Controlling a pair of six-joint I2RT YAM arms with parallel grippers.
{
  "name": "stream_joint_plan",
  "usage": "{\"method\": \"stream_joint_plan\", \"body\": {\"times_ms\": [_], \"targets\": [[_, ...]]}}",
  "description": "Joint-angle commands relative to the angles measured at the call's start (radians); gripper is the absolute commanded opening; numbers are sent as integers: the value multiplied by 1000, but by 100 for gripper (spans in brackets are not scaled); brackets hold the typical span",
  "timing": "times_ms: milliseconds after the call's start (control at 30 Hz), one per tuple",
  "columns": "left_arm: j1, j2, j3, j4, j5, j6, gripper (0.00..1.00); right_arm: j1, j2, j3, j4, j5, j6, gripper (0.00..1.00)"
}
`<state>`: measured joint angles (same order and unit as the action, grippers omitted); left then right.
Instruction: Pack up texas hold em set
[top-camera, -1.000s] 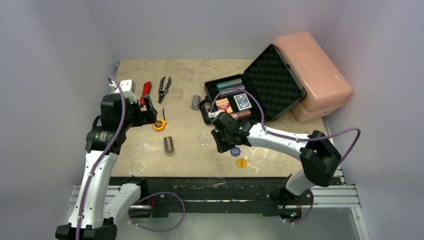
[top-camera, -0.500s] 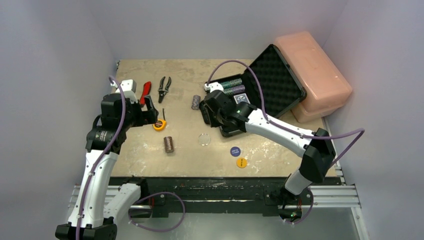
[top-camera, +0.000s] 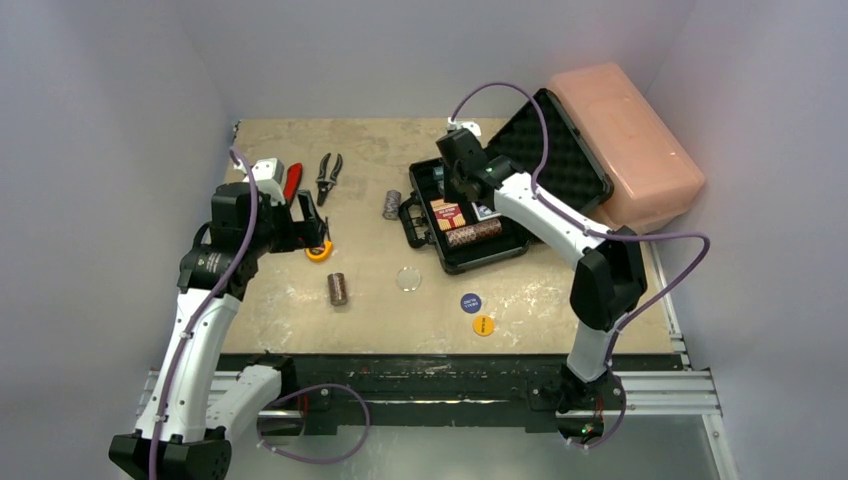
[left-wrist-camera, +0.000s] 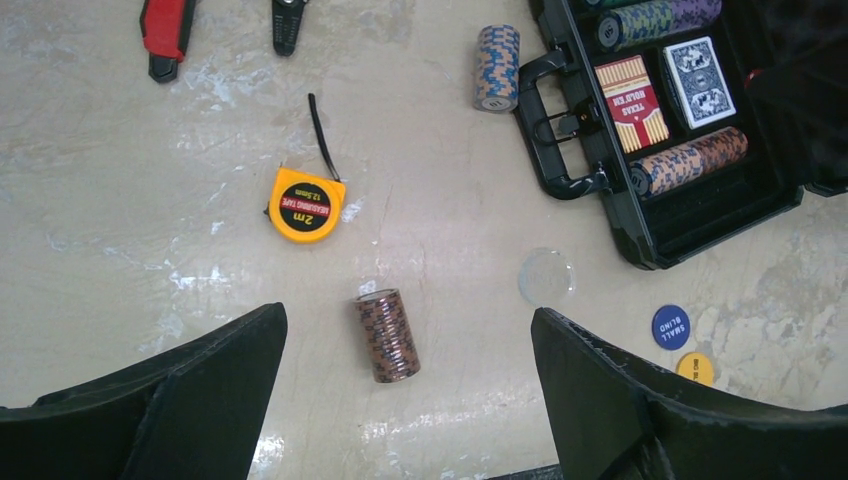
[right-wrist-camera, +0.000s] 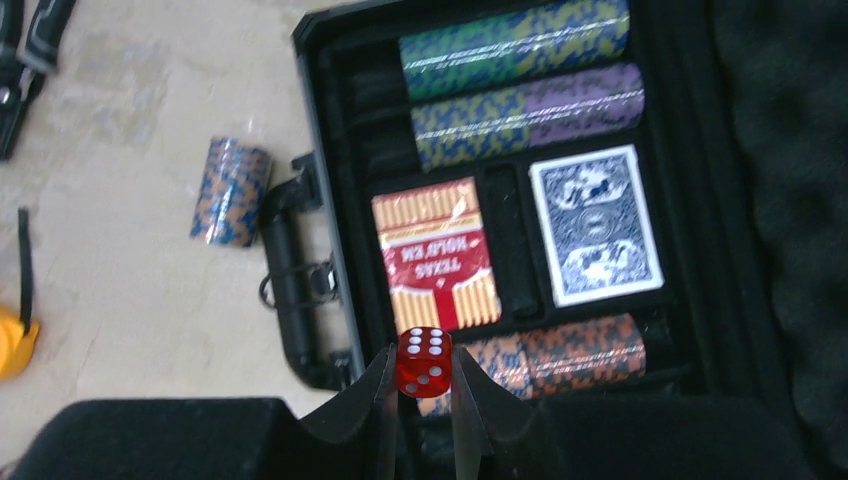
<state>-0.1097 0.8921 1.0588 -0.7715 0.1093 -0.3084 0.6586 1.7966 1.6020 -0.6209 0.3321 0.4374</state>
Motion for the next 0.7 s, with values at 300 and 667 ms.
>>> {"method": "stream_joint_plan", "body": {"times_ms": [300,667], "targets": [[-36,19,32,37,49,-20,91,-133,176,172,6,-26,23,0],[-45,21,33,34,43,-14,91,-187,306,237,24,-64,37,0]]}}
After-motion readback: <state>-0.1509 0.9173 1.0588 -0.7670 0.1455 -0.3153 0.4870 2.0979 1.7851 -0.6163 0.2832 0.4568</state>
